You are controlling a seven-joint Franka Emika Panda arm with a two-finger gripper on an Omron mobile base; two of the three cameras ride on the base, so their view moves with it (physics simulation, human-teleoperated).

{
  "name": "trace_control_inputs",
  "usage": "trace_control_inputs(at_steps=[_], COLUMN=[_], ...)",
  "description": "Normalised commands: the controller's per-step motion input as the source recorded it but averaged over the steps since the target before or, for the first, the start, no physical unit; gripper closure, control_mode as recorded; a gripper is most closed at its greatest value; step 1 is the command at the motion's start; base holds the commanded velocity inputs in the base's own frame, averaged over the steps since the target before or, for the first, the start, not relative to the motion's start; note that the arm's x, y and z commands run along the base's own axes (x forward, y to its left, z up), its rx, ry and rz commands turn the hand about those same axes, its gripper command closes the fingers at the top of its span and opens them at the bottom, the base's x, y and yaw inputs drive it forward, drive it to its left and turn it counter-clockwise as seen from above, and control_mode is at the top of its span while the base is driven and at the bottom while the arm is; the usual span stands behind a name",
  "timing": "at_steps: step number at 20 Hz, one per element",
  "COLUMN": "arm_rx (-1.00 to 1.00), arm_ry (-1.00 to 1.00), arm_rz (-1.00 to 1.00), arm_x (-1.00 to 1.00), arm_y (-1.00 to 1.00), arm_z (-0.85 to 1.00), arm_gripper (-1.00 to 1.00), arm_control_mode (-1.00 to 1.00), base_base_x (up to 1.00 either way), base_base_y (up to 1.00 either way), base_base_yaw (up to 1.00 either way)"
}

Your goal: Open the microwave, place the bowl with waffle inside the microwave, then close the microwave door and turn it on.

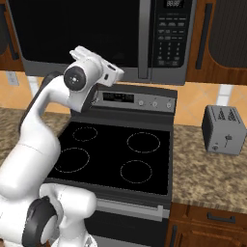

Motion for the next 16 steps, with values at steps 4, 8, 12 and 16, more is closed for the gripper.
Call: trace_control_inputs(at_steps=[4,8,12,16], arm_rx=[-0.01,-0.03,-0.04,-0.13], arm_ry=[0.0,0.0,0.0,0.0], arm_rz=[-0.1,-0.08,-0.02,0.0], arm_x=[-1.0,-0.99,-0.52,-0.29], arm_y=[-0.66,-0.67,-0.8,-0.74], arm_z=[0.05,0.0,0.0,0.0], arm_gripper=[-1.0,-1.0,-1.0,-1.0], arm_control_mode=[-1.0,-1.0,-1.0,-1.0], base_base_x=[0.0,0.0,0.0,0.0], base_base_y=[0.0,0.0,0.0,0.0], base_base_yaw=[0.0,0.0,0.0,0.0])
